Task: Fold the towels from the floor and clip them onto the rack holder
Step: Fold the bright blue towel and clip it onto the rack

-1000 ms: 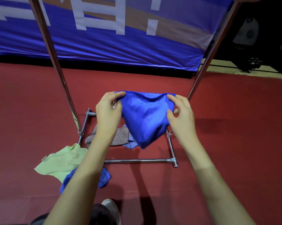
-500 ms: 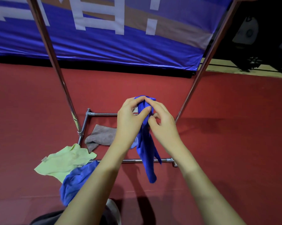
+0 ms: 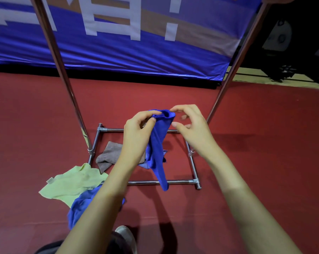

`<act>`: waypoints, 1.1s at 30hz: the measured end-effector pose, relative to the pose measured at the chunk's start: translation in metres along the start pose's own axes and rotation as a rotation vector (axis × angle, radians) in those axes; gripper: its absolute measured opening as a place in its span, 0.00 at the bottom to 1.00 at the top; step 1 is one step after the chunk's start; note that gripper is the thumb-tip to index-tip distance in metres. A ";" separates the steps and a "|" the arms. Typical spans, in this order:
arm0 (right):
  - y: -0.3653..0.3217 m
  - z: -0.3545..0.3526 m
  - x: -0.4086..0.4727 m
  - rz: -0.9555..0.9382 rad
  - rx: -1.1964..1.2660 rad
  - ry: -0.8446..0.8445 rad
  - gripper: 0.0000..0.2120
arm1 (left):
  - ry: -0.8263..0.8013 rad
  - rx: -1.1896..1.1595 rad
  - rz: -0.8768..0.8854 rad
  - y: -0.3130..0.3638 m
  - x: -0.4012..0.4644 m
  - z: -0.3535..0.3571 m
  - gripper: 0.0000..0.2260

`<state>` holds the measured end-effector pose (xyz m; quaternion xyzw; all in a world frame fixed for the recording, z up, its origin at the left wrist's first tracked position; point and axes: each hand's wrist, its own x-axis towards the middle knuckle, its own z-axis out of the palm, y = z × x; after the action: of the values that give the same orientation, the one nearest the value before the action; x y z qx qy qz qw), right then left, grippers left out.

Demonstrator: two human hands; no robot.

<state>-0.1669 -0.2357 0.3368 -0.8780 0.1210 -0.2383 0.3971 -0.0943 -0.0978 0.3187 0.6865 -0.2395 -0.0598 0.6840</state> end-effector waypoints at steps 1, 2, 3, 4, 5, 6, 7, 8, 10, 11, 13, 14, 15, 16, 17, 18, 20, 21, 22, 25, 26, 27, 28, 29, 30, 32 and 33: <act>0.001 -0.002 0.004 -0.005 -0.042 -0.040 0.16 | -0.011 -0.022 -0.003 0.001 0.000 -0.002 0.11; 0.002 -0.004 0.007 -0.007 -0.079 -0.077 0.16 | -0.023 -0.039 -0.003 0.002 0.000 -0.003 0.11; 0.002 -0.005 0.009 -0.009 -0.103 -0.108 0.15 | -0.035 -0.055 -0.002 0.002 0.001 -0.004 0.12; 0.002 -0.006 0.012 -0.007 -0.110 -0.134 0.15 | -0.044 -0.073 -0.001 0.002 0.001 -0.005 0.12; 0.002 -0.007 0.013 -0.004 -0.111 -0.163 0.14 | -0.050 -0.088 0.001 0.002 0.002 -0.006 0.12; 0.002 -0.007 0.014 -0.003 -0.116 -0.198 0.13 | -0.052 -0.099 0.003 0.002 0.002 -0.007 0.12; 0.002 -0.007 0.014 -0.003 -0.128 -0.235 0.13 | -0.057 -0.108 0.006 0.001 0.002 -0.008 0.12; 0.002 -0.007 0.015 -0.006 -0.148 -0.266 0.13 | -0.065 -0.115 0.009 0.001 0.003 -0.008 0.12; 0.002 -0.007 0.016 -0.022 -0.188 -0.299 0.17 | -0.091 -0.130 0.011 0.001 0.004 -0.009 0.13; 0.002 -0.007 0.016 -0.026 -0.200 -0.308 0.18 | -0.105 -0.134 0.011 0.000 0.004 -0.009 0.14; 0.000 -0.007 0.018 -0.022 -0.235 -0.332 0.18 | -0.118 -0.128 0.008 -0.001 0.004 -0.009 0.13; 0.000 -0.008 0.019 -0.029 -0.272 -0.346 0.17 | -0.117 -0.123 0.006 -0.002 0.004 -0.009 0.13; 0.000 -0.008 0.020 -0.040 -0.322 -0.360 0.17 | -0.114 -0.118 0.004 -0.003 0.004 -0.009 0.13; 0.000 -0.009 0.021 -0.052 -0.376 -0.373 0.17 | -0.111 -0.111 0.003 -0.005 0.005 -0.009 0.13; 0.000 -0.010 0.022 -0.066 -0.429 -0.387 0.16 | -0.111 -0.102 0.002 -0.006 0.005 -0.009 0.13; 0.000 -0.011 0.024 -0.080 -0.477 -0.401 0.16 | -0.112 -0.089 0.000 -0.008 0.005 -0.008 0.14; -0.001 -0.013 0.026 -0.098 -0.559 -0.419 0.13 | -0.119 -0.069 -0.001 -0.010 0.006 -0.007 0.15; -0.001 -0.014 0.027 -0.101 -0.595 -0.424 0.12 | -0.121 -0.065 0.002 -0.011 0.006 -0.006 0.15; -0.002 -0.015 0.028 -0.102 -0.621 -0.430 0.11 | -0.117 -0.061 0.007 -0.012 0.006 -0.006 0.15; -0.002 -0.015 0.027 -0.125 -0.600 -0.437 0.15 | -0.103 -0.052 0.022 -0.011 0.006 -0.006 0.15; -0.001 -0.016 0.026 -0.135 -0.580 -0.439 0.15 | -0.101 -0.054 0.025 -0.010 0.005 -0.006 0.15; -0.001 -0.016 0.026 -0.136 -0.555 -0.443 0.14 | -0.099 -0.058 0.025 -0.009 0.005 -0.006 0.15; 0.000 -0.017 0.025 -0.127 -0.528 -0.453 0.11 | -0.096 -0.064 0.023 -0.008 0.005 -0.006 0.15; 0.000 -0.017 0.024 -0.120 -0.505 -0.468 0.09 | -0.095 -0.068 0.021 -0.008 0.005 -0.006 0.15; 0.000 -0.018 0.024 -0.113 -0.497 -0.488 0.09 | -0.093 -0.068 0.018 -0.008 0.005 -0.006 0.16; -0.001 -0.020 0.023 -0.102 -0.521 -0.525 0.08 | -0.086 -0.067 0.010 -0.009 0.006 -0.007 0.16; -0.001 -0.022 0.023 -0.097 -0.528 -0.526 0.07 | -0.082 -0.070 0.008 -0.010 0.006 -0.007 0.16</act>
<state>-0.1583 -0.2582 0.3578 -0.9860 0.0303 0.0164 0.1629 -0.0833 -0.0945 0.3114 0.6582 -0.2679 -0.0933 0.6973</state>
